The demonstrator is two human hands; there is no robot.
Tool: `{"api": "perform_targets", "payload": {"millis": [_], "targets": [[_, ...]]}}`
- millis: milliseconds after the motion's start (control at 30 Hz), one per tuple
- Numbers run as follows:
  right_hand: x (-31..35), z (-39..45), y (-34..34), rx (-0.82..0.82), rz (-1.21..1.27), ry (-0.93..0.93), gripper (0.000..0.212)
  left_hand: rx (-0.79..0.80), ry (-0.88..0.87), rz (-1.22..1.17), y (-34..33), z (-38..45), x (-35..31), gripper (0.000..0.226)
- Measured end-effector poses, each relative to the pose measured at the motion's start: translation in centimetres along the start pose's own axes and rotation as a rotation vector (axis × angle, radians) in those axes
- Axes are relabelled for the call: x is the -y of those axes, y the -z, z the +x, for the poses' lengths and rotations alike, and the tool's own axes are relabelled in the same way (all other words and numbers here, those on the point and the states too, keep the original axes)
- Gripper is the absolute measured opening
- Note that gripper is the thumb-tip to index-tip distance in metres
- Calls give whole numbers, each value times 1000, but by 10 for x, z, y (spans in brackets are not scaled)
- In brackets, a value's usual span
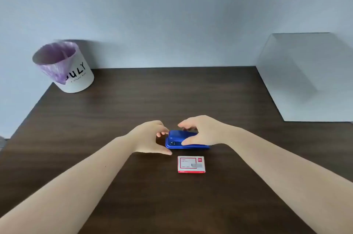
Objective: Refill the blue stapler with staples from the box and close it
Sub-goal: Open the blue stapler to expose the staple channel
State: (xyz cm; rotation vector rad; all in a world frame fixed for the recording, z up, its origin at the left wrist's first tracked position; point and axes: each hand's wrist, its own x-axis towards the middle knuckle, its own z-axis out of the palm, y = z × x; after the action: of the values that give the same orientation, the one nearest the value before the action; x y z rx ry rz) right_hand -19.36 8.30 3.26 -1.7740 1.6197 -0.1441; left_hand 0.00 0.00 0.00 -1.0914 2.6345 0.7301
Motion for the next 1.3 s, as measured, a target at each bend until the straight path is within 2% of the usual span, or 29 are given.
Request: {"api": "perform_targets", "payload": {"millis": [200,333,467,567,733,833,900,1033,1300], "targets": [[-15,15,-36,-208,-66,192,44,-276,-33,-166,-38,13,10,40],[-23,17,-53,-393,-127,263,32,-401,-69,-255,-56,6,15,33],[-20,9,-64,-520,-166,259,25,-559,-69,-242,-72,-2,11,35],[-11,7,-68,-568,-177,206,13,-594,-25,-204,-75,-9,6,33],[-4,12,-70,-523,-207,158,28,-598,1,-200,-79,-12,3,34],[0,14,-71,-520,-235,196,20,-607,3,-194,-80,-10,5,34],[0,11,-68,-600,-156,228,18,-631,1,-198,-80,-9,5,36],[-14,-14,-52,-872,195,243,30,-662,-29,-181,-79,-5,8,35],[-65,-41,-56,-873,1062,266,22,-667,-42,-193,-79,-5,8,34]]}}
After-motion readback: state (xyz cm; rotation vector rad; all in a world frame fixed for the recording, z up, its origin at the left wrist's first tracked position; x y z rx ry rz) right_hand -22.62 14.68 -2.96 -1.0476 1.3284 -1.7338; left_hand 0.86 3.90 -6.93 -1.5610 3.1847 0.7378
